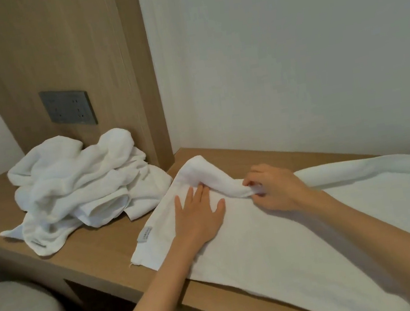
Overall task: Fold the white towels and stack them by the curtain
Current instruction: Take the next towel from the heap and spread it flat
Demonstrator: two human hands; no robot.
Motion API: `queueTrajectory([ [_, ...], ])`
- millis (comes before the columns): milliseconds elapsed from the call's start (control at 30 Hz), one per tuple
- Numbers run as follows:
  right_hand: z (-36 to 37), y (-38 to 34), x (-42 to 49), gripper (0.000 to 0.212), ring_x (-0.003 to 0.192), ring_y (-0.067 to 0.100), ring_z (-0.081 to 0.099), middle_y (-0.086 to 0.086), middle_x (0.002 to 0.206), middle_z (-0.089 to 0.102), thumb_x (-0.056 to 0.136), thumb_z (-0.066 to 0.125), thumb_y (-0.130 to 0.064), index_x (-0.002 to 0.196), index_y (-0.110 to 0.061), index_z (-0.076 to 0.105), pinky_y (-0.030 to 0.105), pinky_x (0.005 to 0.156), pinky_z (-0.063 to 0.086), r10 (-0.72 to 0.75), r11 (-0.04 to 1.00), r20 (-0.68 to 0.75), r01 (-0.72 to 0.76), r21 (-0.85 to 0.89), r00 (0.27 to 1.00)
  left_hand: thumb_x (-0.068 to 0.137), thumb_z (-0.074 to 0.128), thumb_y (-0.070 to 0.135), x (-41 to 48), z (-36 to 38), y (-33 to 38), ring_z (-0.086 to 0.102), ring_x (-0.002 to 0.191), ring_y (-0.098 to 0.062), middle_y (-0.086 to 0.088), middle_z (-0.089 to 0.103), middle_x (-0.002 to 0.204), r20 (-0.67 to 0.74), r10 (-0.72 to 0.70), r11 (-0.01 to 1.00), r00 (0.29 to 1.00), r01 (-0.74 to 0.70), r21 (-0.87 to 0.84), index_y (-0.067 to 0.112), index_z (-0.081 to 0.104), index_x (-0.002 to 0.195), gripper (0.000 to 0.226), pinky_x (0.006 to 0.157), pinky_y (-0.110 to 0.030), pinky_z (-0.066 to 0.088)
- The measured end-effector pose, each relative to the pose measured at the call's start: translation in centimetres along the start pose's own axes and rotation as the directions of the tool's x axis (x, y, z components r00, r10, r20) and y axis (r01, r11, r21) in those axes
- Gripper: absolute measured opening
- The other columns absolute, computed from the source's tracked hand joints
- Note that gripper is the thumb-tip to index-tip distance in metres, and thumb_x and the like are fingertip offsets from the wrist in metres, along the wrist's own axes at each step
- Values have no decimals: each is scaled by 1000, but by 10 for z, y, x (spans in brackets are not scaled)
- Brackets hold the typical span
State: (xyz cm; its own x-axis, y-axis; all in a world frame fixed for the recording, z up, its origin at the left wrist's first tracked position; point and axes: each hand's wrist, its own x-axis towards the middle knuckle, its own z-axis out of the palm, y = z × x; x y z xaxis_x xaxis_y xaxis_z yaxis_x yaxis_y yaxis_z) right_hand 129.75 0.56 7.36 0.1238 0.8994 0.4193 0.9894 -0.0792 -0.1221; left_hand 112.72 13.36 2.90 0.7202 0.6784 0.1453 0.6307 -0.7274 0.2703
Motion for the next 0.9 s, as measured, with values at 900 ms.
queueTrajectory([
  [900,2,-20,32,24,93,17,61,-10,98,67,78,63,-31,100,-36,72,25,69,40,359,927,176,-372,52,917,98,31,45,-12,-8,5,29,138,-15,4,32,152,-135,-24,999,991,19,-33,19,31,146,54,116,-41,10],
])
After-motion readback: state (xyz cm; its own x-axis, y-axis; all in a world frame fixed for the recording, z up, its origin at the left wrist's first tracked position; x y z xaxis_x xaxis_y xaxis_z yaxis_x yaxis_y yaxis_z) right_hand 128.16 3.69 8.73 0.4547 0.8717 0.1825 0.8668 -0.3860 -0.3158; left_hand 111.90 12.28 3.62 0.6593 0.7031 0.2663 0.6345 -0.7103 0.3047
